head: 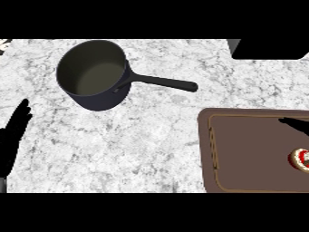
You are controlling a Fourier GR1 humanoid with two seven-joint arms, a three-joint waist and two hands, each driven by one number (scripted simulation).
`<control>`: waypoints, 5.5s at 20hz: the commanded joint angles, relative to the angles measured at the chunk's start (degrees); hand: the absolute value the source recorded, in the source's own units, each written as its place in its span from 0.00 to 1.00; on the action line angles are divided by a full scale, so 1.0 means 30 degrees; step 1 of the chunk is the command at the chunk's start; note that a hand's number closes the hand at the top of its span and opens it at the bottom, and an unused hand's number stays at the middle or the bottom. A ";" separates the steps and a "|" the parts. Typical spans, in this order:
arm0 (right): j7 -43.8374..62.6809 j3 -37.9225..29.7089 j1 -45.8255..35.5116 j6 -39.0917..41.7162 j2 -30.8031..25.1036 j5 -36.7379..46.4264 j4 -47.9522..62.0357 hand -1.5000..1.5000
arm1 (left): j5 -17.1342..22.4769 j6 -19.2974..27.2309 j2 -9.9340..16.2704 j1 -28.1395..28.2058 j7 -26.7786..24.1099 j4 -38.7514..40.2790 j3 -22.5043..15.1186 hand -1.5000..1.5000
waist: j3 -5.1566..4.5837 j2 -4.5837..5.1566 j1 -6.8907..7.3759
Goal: Pick the cupcake from the tray and place it in the pot
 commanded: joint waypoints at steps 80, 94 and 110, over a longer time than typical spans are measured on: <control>0.7881 0.8131 -2.5140 -2.1088 1.5733 0.5155 1.9369 1.00 | -0.2614 -0.1656 -0.2489 -0.2345 0.0071 0.0570 0.0673 0.50 | -0.0053 0.0556 0.1826; 0.2790 0.5870 -2.3813 -2.3999 1.5734 0.0000 2.1347 0.00 | -0.2805 -0.2023 -0.2795 -0.2142 0.0009 0.0509 0.0098 0.50 | -0.0029 0.0693 0.2436; -0.2904 0.2947 -2.3293 -2.8184 1.5734 -0.7396 1.7748 0.00 | -0.2334 -0.2108 -0.2583 -0.1958 0.0373 0.0592 0.1016 0.50 | -0.0013 0.0369 0.1582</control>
